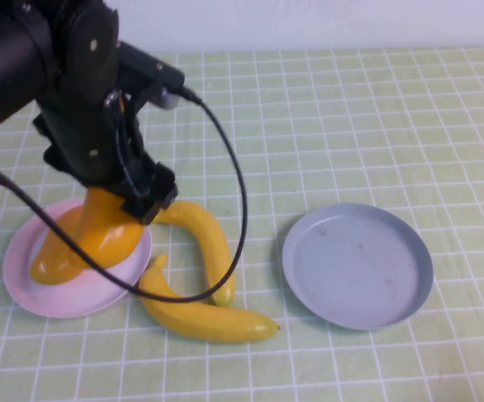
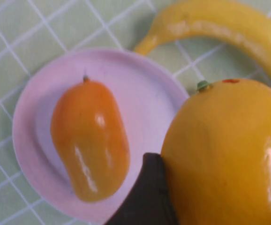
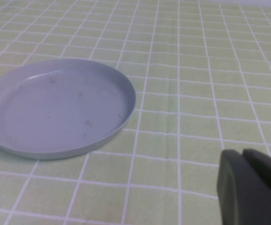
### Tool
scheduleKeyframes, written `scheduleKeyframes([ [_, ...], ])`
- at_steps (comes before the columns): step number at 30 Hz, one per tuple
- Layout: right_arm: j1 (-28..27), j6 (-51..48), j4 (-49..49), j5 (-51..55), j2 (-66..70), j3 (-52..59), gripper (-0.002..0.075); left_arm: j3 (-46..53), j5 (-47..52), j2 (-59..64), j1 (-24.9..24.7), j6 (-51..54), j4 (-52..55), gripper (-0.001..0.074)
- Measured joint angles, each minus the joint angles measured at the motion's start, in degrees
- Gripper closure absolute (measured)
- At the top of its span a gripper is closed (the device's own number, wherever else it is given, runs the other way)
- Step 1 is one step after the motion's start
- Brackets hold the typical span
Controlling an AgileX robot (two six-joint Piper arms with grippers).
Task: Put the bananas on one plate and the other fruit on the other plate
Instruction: Put one type of fruit in the left plate
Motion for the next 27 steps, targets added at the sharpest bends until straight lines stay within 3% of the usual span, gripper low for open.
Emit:
scheduleKeyframes([
  [6,0.0,0.0,0.0,0.0,0.0,0.0,0.0741,10.81,-6.07,0.42,5.33,-1.75,0.14,0.0169],
  [11,0.0,0.0,0.0,0.0,0.0,0.0,0.0741,13.02,-14.1,2.37,8.15,-2.2,-0.46,0.0169],
  [19,0.0,0.0,0.0,0.0,0.0,0.0,0.0742,13.02,-17.89,8.26,8.37,-2.2,-0.22,0.0169],
  [27,0.0,0.0,0.0,0.0,0.0,0.0,0.0742,12.06,-15.97,9.33,8.37,-3.02,1.25,0.0101],
])
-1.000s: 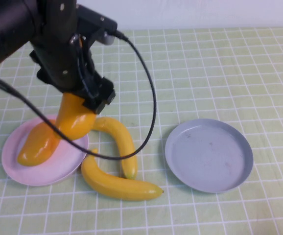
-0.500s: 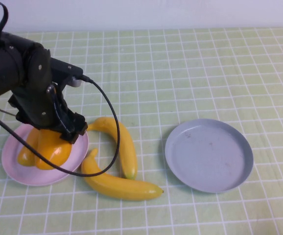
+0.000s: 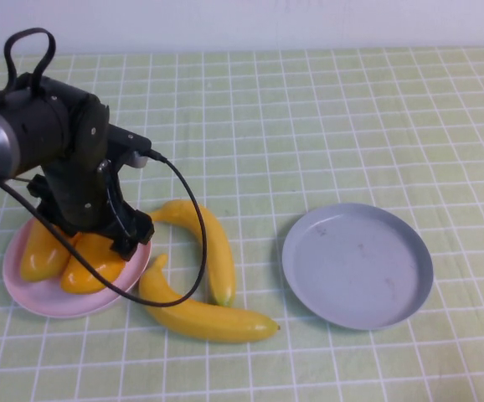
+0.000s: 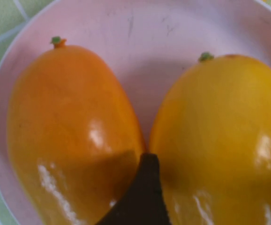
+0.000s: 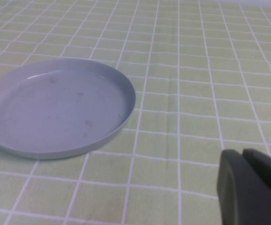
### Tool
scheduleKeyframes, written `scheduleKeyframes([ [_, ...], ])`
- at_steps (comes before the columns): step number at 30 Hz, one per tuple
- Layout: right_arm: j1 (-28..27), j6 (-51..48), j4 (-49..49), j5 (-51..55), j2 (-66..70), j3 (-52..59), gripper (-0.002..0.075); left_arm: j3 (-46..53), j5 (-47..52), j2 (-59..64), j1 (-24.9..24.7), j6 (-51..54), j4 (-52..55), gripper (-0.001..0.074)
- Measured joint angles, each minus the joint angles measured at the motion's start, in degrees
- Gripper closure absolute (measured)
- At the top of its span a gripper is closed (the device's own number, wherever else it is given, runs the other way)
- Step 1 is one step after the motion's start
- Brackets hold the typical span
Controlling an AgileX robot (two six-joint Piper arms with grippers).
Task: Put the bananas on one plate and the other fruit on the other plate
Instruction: Put one type of fruit in the left plate, then put another type of fruit in the right plate
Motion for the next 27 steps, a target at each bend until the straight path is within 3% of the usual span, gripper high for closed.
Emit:
scheduleKeyframes([
  [5,0.0,0.0,0.0,0.0,0.0,0.0,0.0741,-4.52,5.51,0.0,0.0,-0.53,-0.38,0.01],
  [8,0.0,0.0,0.0,0.0,0.0,0.0,0.0741,-7.9,9.15,-0.11,0.0,-1.28,-1.35,0.017],
  [10,0.0,0.0,0.0,0.0,0.0,0.0,0.0742,-9.66,10.97,-0.88,0.0,-1.37,-2.36,0.0302],
  [13,0.0,0.0,0.0,0.0,0.0,0.0,0.0742,-10.23,11.78,-3.08,0.0,-0.96,-3.5,0.0558],
  [15,0.0,0.0,0.0,0.0,0.0,0.0,0.0741,-10.23,11.89,-5.81,0.0,-0.33,-3.61,0.0659],
  [19,0.0,0.0,0.0,0.0,0.0,0.0,0.0741,-9.03,9.83,-14.01,0.0,-0.19,-3.71,0.0718],
  [27,0.0,0.0,0.0,0.0,0.0,0.0,0.0741,2.81,2.27,-36.95,0.0,-1.52,-4.54,0.0731],
])
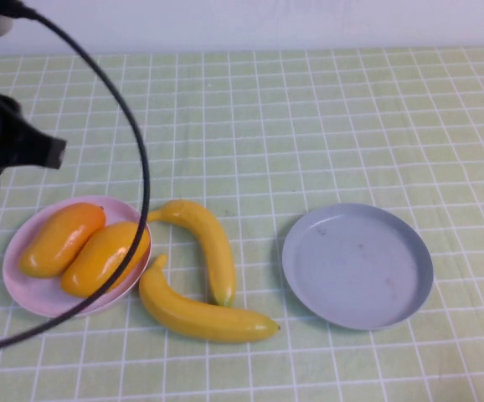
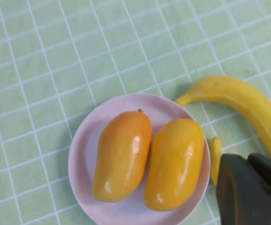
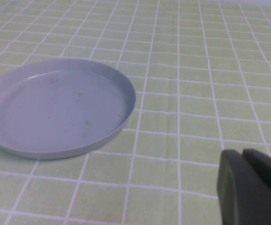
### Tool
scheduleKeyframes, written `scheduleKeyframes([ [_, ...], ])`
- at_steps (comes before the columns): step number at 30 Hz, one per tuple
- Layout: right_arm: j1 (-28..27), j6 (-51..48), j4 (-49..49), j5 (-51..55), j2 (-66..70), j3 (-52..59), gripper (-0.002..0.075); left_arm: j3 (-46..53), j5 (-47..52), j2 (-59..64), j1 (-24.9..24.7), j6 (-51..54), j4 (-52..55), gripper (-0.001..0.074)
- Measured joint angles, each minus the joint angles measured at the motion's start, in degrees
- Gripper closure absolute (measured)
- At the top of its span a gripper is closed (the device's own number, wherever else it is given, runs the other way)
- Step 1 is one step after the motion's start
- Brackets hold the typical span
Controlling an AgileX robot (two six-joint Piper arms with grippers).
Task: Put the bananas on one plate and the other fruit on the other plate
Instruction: Put another type of fruit in the right plate
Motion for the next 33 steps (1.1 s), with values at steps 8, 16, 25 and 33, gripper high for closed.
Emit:
scheduleKeyframes([
  [8,0.0,0.0,0.0,0.0,0.0,0.0,0.0741,20.68,-11.24,-23.62,0.0,-2.74,0.0,0.0731],
  [16,0.0,0.0,0.0,0.0,0.0,0.0,0.0742,35.42,-15.73,-36.03,0.0,-2.87,0.21,0.0732],
  [25,0.0,0.0,0.0,0.0,0.0,0.0,0.0741,41.12,-18.38,-37.55,0.0,-2.66,1.94,0.0732],
  [33,0.0,0.0,0.0,0.0,0.0,0.0,0.0741,54.3,-42.01,-48.28,1.21,-2.9,5.72,0.0733],
])
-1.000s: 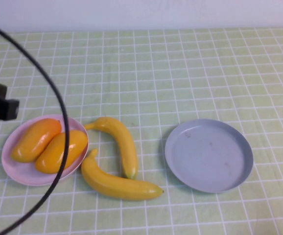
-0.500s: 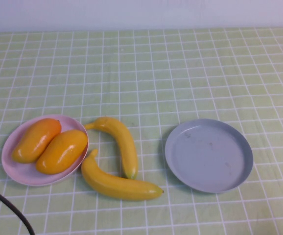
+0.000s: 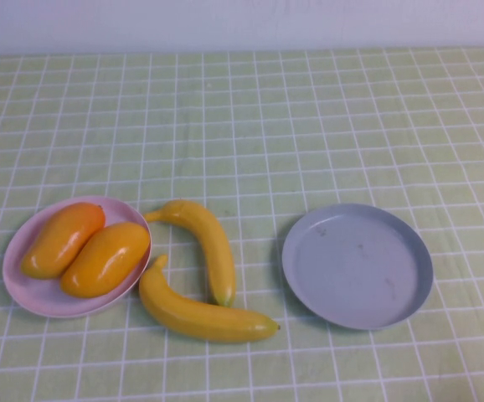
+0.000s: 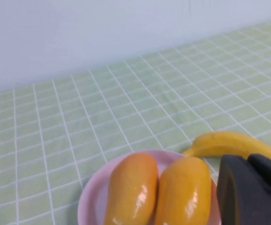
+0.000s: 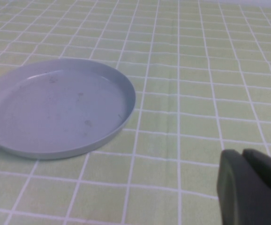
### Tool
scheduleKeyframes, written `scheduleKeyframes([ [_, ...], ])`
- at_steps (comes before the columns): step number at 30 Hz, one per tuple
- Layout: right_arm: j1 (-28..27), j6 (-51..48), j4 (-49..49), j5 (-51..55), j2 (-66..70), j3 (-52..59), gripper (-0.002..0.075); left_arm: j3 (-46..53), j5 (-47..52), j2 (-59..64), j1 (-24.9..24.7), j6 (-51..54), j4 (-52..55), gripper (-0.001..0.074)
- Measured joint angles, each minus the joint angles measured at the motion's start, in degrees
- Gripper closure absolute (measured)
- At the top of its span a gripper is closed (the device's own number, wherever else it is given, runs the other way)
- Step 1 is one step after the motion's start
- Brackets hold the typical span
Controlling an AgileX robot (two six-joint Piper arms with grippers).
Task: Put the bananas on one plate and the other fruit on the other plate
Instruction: Put another type of fruit in the right plate
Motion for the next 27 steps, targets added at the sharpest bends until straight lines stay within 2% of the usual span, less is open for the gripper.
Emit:
scheduleKeyframes([
  [7,0.0,0.0,0.0,0.0,0.0,0.0,0.0741,12.88,-8.34,-16.96,12.43,2.51,-4.97,0.0733],
  [11,0.0,0.0,0.0,0.0,0.0,0.0,0.0741,18.67,-13.95,-19.94,17.42,4.74,-7.99,0.0733],
  [15,0.0,0.0,0.0,0.0,0.0,0.1,0.0741,20.08,-13.3,-19.97,18.19,4.74,-8.57,0.0733],
  [23,0.0,0.0,0.0,0.0,0.0,0.1,0.0742,20.18,3.81,-20.07,18.19,4.74,-8.7,0.0733],
  [27,0.0,0.0,0.0,0.0,0.0,0.1,0.0742,20.19,6.12,-20.07,18.19,4.74,-8.7,0.0733],
])
